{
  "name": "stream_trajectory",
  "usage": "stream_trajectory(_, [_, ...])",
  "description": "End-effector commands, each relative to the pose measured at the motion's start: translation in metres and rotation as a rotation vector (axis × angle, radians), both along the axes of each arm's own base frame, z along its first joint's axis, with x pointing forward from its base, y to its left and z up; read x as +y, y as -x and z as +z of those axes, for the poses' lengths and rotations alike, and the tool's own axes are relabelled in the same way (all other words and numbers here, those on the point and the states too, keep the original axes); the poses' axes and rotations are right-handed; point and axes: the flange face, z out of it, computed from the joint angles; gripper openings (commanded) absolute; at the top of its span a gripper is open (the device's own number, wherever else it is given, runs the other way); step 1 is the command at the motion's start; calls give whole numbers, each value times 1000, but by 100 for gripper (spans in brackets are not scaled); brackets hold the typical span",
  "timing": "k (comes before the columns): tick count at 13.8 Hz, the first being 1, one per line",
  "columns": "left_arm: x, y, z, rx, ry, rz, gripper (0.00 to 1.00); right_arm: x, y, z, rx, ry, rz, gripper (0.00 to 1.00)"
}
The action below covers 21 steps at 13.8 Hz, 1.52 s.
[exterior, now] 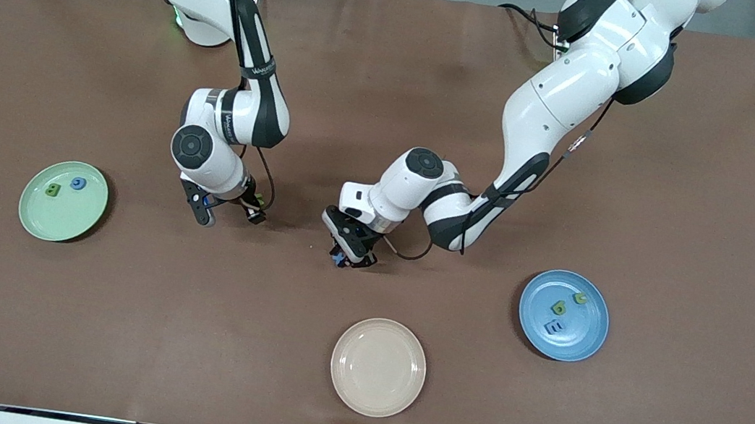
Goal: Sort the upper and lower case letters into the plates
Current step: 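Grasp the blue x with the left gripper while the right gripper grasps N, then drop the blue x on the blue plate while the right gripper carries N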
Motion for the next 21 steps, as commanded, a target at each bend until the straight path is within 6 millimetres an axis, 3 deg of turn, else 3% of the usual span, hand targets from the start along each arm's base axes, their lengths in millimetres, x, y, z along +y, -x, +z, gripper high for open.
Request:
stream_trajectory(1, [5, -10, 8, -36, 0, -8, 0, 3, 13, -7, 14, 2, -14, 73])
stream_trajectory(3, [30, -34, 23, -48, -6, 33, 0, 4, 15, -8, 14, 3, -12, 71])
stream_trajectory(5, [72, -56, 38, -42, -12, 84, 0, 4, 15, -9, 13, 4, -13, 66])
stream_trajectory(8, [162, -86, 68, 59, -11, 217, 0, 3, 16, -10, 15, 6, -13, 51])
stream_trajectory(12, [242, -114, 101, 210, -75, 331, 0, 0, 15, -17, 6, 21, -14, 34])
stream_trajectory(16, [353, -121, 112, 248, -229, 335, 0, 0, 14, -19, 9, 24, -12, 20])
stream_trajectory(18, [414, -122, 102, 295, -312, 327, 0, -3, 11, -9, 24, 12, -2, 18])
stream_trajectory(19, [442, -122, 96, 314, -319, 351, 0, -11, 8, 4, 47, -2, 8, 18])
stream_trajectory(21, [463, -121, 84, 344, -316, 387, 6, -47, -4, 41, 74, -32, 59, 18])
